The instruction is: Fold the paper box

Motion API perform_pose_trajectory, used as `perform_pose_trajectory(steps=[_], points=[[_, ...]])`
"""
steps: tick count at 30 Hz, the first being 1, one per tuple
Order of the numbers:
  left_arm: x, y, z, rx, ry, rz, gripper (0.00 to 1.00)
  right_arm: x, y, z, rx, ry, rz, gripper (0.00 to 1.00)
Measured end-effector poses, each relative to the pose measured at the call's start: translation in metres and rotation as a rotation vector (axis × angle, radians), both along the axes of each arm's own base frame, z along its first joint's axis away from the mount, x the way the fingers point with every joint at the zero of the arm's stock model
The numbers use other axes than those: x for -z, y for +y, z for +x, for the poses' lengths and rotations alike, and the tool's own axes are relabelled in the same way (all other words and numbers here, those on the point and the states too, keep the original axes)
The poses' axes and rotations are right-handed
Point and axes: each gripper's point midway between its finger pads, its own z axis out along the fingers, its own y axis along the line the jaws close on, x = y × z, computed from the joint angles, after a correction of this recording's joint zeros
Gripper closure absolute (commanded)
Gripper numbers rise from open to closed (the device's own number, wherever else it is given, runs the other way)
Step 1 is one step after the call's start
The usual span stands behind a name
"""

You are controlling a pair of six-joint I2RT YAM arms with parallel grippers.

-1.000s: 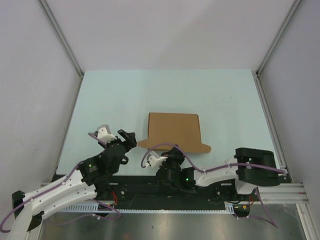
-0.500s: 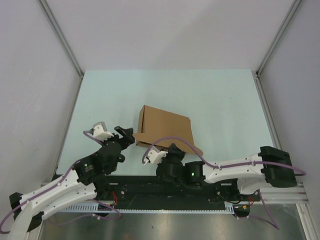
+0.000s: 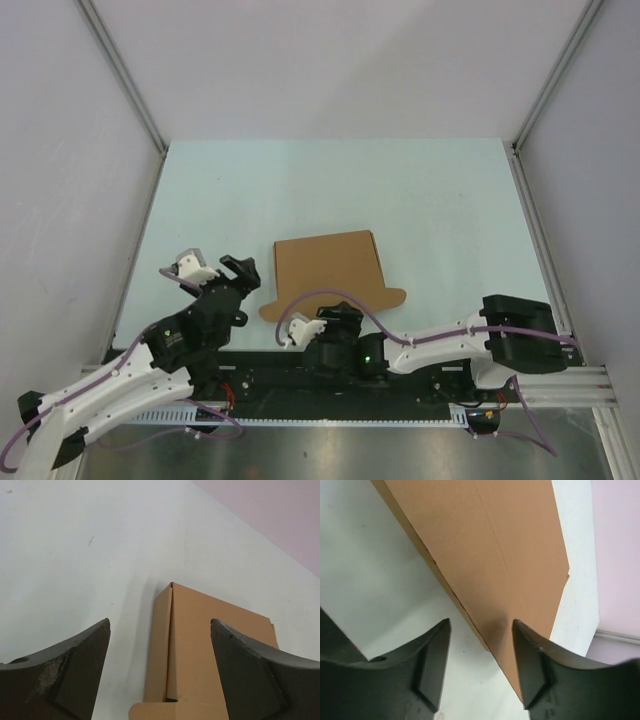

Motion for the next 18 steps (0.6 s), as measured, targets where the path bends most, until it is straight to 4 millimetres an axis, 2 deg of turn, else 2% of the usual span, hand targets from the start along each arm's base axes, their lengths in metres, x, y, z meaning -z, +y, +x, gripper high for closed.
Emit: perform_pose_trajectory(steps=[2,4,6,7,9,10,11,12,13,15,16,18], points=[[0.000,0.004,0.000,-0.016,-0.001,0.009,0.14,-0.008,0.000,-0.004,-0.008,-0.003,0.023,0.34],[-0.002,0.008,0.001,-0.034,-0.008,0.006,0.16,-0.027,0.001,-0.005,-0.009,-0.015,0.083,0.32],[-0.002,0.010,0.003,-0.046,-0.011,0.002,0.18,-0.061,-0.003,-0.003,0.009,-0.033,0.203,0.33],[-0.002,0.009,0.004,-0.048,-0.011,0.002,0.22,-0.077,-0.005,0.000,0.025,-0.038,0.265,0.35],[-0.002,0.004,0.008,-0.042,-0.010,-0.011,0.29,-0.111,-0.018,0.012,0.080,-0.030,0.423,0.55],[0.000,-0.001,0.010,-0.032,-0.008,-0.016,0.37,-0.126,-0.027,0.023,0.124,-0.015,0.512,0.64],[0.004,-0.007,0.013,-0.016,-0.002,-0.018,0.43,-0.137,-0.038,0.039,0.182,0.005,0.600,0.79],[0.010,-0.013,0.015,0.003,0.007,-0.015,0.54,-0.145,-0.052,0.057,0.251,0.010,0.667,0.85],[0.015,-0.020,0.017,0.024,0.016,-0.012,0.58,-0.148,-0.061,0.069,0.295,0.020,0.715,0.93],[0.025,-0.038,0.019,0.097,0.031,-0.024,0.65,-0.147,-0.076,0.096,0.389,0.062,0.825,0.97],[0.030,-0.050,0.020,0.147,0.034,-0.040,0.66,-0.141,-0.074,0.101,0.399,0.091,0.859,0.99],[0.038,-0.067,0.019,0.223,0.034,-0.076,0.71,-0.116,-0.067,0.102,0.398,0.186,0.902,0.99]])
